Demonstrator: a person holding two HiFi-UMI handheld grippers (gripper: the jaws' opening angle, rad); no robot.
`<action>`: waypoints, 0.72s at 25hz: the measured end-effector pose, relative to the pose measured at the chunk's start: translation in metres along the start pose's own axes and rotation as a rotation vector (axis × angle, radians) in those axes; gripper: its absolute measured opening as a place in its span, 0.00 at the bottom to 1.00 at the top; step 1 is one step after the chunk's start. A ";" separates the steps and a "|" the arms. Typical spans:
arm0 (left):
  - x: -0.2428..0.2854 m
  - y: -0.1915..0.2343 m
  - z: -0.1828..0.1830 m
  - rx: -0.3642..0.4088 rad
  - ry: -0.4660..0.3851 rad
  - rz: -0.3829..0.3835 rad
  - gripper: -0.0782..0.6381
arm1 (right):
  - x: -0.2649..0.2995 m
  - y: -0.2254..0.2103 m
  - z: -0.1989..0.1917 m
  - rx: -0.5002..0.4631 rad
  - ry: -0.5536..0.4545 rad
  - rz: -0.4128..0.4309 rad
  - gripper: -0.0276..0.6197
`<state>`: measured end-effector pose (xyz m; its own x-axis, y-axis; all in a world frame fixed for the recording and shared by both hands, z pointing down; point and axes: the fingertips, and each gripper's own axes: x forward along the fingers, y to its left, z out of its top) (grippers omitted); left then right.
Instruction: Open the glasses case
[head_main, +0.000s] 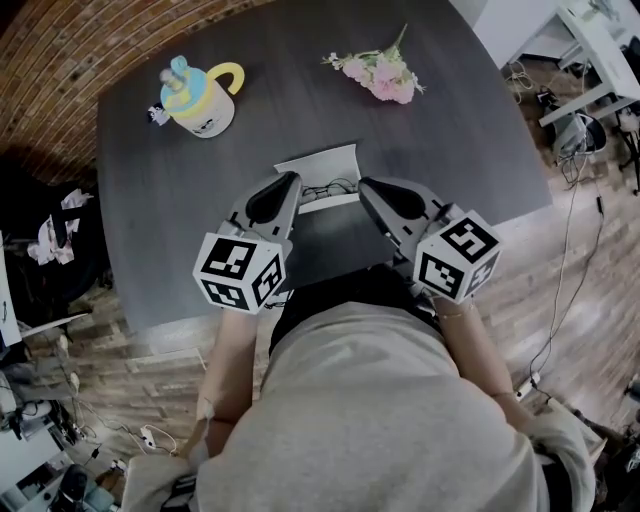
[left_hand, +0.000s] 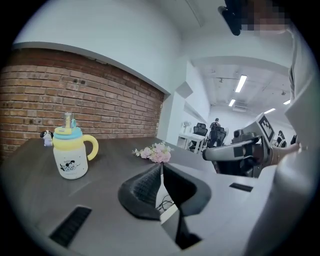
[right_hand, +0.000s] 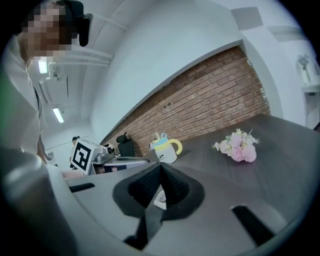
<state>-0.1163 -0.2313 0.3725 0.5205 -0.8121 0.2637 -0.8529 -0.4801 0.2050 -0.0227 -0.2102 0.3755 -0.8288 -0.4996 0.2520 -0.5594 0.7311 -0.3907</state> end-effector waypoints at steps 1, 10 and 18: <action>0.000 -0.003 -0.003 -0.004 0.003 -0.003 0.16 | 0.001 0.000 0.000 0.008 -0.004 -0.002 0.05; 0.001 -0.027 -0.021 -0.027 0.046 -0.025 0.16 | 0.002 0.006 -0.010 -0.008 0.023 -0.013 0.05; -0.006 -0.031 -0.047 -0.008 0.121 -0.028 0.16 | -0.002 0.006 -0.027 0.005 0.069 -0.037 0.05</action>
<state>-0.0912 -0.1960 0.4094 0.5459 -0.7521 0.3692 -0.8376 -0.4992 0.2217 -0.0244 -0.1922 0.3971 -0.8065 -0.4930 0.3264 -0.5898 0.7103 -0.3843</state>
